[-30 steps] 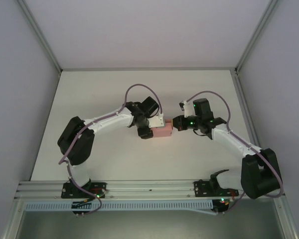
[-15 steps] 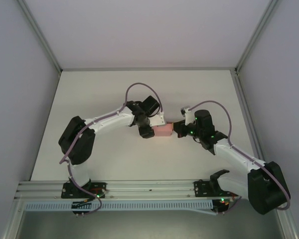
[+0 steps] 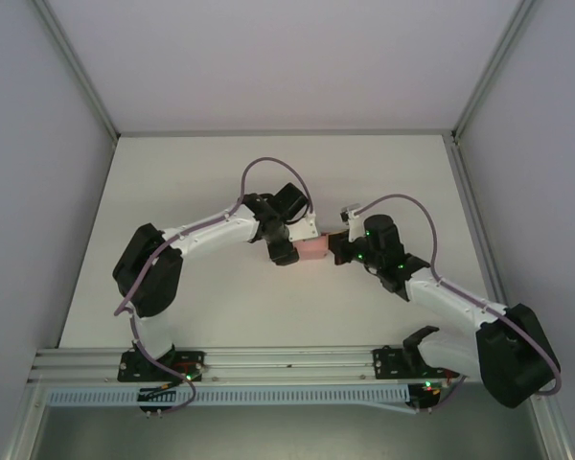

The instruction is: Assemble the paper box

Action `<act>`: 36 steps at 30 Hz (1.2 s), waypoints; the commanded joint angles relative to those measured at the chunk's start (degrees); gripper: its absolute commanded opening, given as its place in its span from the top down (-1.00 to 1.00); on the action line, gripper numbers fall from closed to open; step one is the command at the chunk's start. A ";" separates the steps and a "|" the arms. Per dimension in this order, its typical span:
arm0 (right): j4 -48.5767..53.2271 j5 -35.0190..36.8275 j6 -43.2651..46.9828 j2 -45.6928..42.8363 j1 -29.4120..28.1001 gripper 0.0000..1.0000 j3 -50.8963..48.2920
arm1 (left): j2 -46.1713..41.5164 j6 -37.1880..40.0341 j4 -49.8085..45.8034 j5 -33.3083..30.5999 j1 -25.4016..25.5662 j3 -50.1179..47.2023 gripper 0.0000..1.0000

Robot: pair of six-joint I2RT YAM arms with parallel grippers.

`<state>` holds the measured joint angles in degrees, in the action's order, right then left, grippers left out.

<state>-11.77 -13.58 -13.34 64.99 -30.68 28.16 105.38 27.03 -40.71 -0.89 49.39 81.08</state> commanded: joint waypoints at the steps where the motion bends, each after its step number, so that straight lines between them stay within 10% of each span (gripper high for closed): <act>1: -0.36 2.76 1.32 2.15 -1.75 0.93 -2.63 | 0.35 -1.22 1.71 0.15 0.03 -0.57 -0.32; 15: 23.21 6.69 -13.39 11.04 -1.76 1.00 17.87 | 2.96 0.04 3.04 3.28 -3.30 -0.80 -0.07; 36: 3.24 4.67 8.08 8.46 -1.28 1.00 2.09 | 2.91 0.14 3.16 4.26 -4.26 -0.09 -0.09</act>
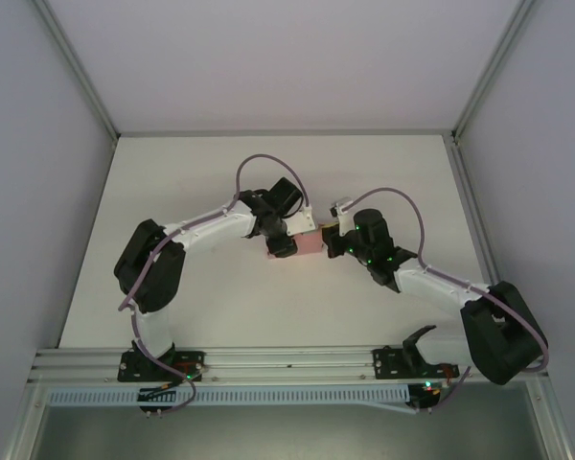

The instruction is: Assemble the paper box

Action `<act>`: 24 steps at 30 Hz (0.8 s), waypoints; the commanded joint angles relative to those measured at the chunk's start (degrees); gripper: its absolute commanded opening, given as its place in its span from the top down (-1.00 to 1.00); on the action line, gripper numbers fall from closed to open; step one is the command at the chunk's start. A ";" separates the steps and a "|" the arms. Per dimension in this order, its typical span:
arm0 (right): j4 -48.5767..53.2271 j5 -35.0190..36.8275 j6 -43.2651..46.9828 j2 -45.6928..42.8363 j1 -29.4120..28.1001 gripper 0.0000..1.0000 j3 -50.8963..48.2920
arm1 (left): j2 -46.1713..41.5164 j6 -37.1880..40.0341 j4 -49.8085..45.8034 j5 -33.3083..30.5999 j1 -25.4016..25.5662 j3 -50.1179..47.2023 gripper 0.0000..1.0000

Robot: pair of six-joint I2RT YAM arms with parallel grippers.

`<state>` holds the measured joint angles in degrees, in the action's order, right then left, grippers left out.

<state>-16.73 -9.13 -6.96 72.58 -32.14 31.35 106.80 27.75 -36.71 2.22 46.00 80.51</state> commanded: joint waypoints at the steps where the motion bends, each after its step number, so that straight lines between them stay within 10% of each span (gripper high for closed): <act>1: 9.08 -0.33 1.26 1.09 0.13 1.00 -0.24 | 1.39 -0.67 -0.84 1.33 -0.85 0.72 -0.10; 7: 12.51 1.91 -4.00 1.77 -0.02 1.00 3.83 | -0.33 -1.38 -1.21 1.70 -0.82 2.85 -0.47; 9: 15.05 2.76 -4.87 2.12 -0.34 1.00 5.83 | -1.51 -1.90 -1.17 1.20 -0.68 3.30 -0.99; 24: 20.24 6.16 -6.83 3.84 -2.71 1.00 9.27 | -19.44 -21.89 6.84 -8.40 -0.57 -8.94 -0.99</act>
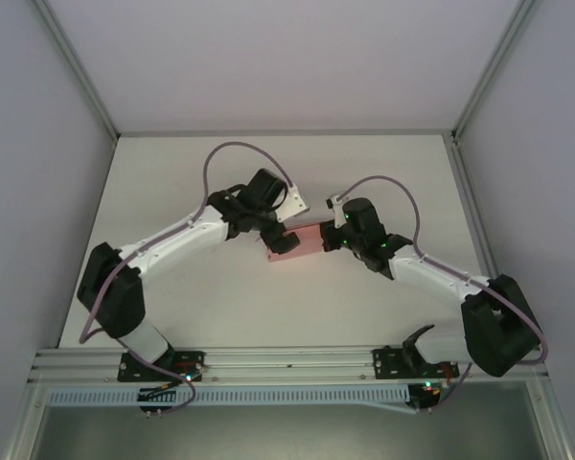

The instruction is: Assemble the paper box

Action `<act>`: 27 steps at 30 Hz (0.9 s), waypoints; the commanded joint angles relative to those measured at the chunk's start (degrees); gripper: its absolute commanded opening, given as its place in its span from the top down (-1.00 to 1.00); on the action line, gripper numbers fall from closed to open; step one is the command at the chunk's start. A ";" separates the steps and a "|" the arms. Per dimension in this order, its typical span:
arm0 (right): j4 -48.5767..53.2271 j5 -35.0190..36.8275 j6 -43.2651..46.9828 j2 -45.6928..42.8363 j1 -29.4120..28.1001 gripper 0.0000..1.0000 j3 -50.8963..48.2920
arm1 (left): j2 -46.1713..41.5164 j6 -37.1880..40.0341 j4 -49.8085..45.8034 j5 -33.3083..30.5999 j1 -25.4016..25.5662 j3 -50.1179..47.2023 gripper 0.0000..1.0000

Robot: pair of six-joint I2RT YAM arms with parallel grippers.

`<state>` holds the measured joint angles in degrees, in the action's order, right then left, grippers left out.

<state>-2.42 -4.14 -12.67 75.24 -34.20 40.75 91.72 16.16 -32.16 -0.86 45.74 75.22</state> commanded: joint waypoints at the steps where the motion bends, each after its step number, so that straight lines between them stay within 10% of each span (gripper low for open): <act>1: 6.27 1.03 -1.13 1.23 -0.70 1.00 0.05 | -5.97 -12.56 2.28 -5.47 -0.78 -5.00 -1.00; 4: 6.46 0.27 -1.09 1.71 -0.68 1.00 0.38 | -9.90 -16.69 3.02 -3.90 -2.46 -9.70 -0.96; 14: 6.72 -0.46 -1.31 2.47 -0.79 1.00 1.02 | -6.55 -17.30 3.89 4.67 -4.62 -9.73 0.20; 27: 7.46 -0.73 -0.69 2.44 -0.71 1.00 1.28 | -7.29 -19.34 1.93 2.36 -4.61 -12.10 0.16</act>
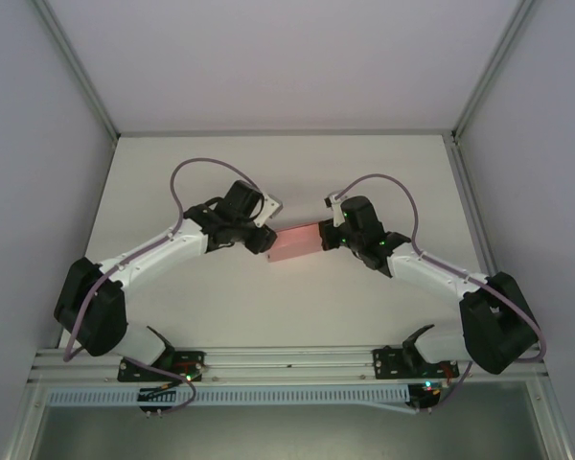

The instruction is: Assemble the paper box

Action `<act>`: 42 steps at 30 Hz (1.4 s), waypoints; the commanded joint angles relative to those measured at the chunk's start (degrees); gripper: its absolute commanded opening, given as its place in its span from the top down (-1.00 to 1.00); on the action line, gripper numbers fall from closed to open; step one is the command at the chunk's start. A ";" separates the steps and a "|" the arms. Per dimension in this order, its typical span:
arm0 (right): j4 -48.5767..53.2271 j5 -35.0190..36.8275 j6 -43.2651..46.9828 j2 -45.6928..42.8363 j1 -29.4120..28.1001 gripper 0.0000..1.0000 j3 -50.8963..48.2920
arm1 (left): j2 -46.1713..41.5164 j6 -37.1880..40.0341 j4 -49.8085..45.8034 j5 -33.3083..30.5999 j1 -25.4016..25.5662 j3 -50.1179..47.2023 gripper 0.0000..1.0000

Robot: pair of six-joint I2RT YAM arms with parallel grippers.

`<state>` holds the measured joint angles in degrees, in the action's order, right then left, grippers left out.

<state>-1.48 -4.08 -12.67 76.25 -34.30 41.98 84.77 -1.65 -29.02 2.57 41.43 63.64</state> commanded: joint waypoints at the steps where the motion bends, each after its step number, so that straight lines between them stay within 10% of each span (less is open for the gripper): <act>1: 6.49 -0.86 -0.76 1.38 -0.61 1.00 0.04 | -0.31 -1.60 -1.15 -1.09 -0.35 -0.60 0.19; 16: 6.49 -0.95 -0.09 0.15 -0.66 1.00 -0.85 | 1.54 -3.64 -2.62 -1.94 -0.30 -0.58 0.39; 25: 7.53 1.35 -0.41 0.26 -1.17 1.00 -1.10 | 2.22 -12.78 -2.80 1.43 -0.38 2.72 1.00; 42: 3.50 10.94 -8.05 0.63 -6.87 1.00 -3.67 | 6.49 -34.59 0.72 5.96 -0.44 2.23 1.00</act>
<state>-2.66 7.68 -18.59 75.77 -39.90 40.86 89.25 -32.45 -31.94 5.21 40.32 67.33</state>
